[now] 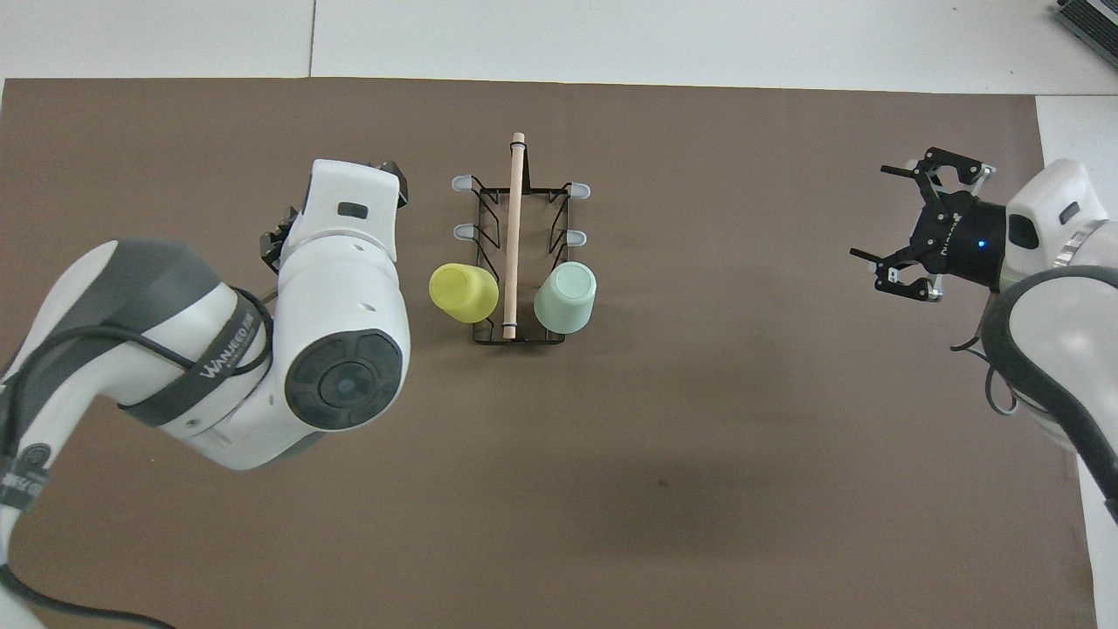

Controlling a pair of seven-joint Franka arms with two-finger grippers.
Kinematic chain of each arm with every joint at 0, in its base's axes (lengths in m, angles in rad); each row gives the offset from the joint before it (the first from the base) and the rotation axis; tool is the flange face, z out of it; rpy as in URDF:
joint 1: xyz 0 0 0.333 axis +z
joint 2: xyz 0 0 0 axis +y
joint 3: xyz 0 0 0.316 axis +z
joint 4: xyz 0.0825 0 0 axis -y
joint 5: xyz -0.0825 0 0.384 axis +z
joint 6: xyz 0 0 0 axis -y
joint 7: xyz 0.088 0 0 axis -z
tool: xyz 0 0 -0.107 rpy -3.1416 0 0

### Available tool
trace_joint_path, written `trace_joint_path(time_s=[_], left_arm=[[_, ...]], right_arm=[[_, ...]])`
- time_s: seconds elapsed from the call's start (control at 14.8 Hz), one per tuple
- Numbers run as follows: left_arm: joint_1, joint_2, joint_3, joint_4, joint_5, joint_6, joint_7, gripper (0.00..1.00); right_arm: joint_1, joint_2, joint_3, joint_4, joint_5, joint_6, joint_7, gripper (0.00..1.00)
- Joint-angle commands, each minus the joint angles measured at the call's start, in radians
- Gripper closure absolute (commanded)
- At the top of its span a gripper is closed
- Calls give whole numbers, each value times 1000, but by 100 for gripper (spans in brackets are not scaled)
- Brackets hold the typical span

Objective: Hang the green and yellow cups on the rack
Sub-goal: 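Open the left gripper and withdraw both grippers from the rack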

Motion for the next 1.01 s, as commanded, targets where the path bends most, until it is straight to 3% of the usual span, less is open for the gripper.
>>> trace_joint_path(time_s=[0.0,0.34,0.54,0.74,0.95], left_arm=[[82,-15,-10,-11,-119,57,192,0],[216,-16,-10,5,-496,46,765,0],[280,-22,-9,2,-635,-4,1014,0],[345,-32,-9,7,-714,-75,1221,0],[423,-35,-4,27,-871,-147,1430,0]], right_arm=[[-43,1,10,8,-181,-6,216,0],[-34,-1,11,9,-583,-3,751,0],[0,-2,17,9,-810,-31,1064,0],[29,8,26,113,-853,-222,1322,0],[47,24,23,178,-853,-328,1479,0]])
